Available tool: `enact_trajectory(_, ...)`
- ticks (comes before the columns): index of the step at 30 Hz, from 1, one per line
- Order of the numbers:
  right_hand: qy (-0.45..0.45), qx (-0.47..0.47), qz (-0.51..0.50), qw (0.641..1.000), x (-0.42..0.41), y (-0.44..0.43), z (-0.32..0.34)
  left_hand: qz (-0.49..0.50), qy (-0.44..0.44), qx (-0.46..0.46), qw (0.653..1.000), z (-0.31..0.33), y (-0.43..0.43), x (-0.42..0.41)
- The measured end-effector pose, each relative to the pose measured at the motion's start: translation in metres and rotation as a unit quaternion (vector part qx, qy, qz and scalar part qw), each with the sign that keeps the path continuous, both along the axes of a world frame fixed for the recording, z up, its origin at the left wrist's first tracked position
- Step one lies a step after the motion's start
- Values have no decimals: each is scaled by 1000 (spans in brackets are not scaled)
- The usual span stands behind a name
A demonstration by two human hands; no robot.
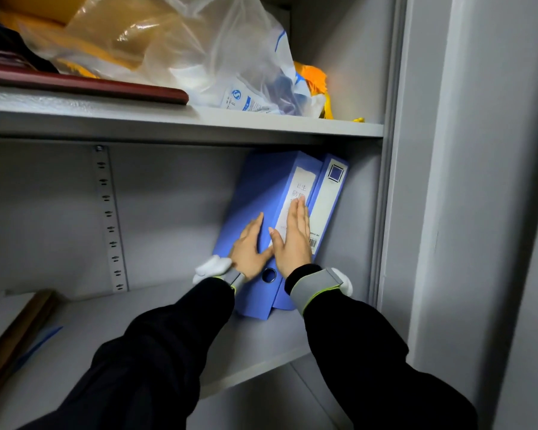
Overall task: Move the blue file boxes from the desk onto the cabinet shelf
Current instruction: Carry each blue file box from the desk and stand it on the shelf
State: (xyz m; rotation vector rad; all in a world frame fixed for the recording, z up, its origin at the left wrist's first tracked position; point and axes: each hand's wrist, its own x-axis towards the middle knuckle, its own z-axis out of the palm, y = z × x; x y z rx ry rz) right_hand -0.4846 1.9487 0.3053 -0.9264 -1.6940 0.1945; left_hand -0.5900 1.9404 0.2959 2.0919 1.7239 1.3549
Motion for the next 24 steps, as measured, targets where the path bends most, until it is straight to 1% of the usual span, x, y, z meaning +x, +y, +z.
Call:
enact_trajectory(8, -42, -14, -20, 999, 0, 6, -1, 3, 0, -10, 1000, 0, 4, -1)
enact_trajectory(15, -46, -20, -38, 998, 3, -4, 4, 29, -4, -12, 1000, 6, -4, -1)
enact_trajectory(19, -22, 21, -32, 999, 2, -14, 8, 36, -31, 10, 999, 7, -12, -4)
enact_trajectory(22, 23, 72, -13, 997, -5, -28, 14, 73, -77, 47, 993, 13, -21, -10)
enact_trajectory(24, 53, 84, 5, 995, -13, -40, 17, 98, -89, 68, 989, 18, -30, -18)
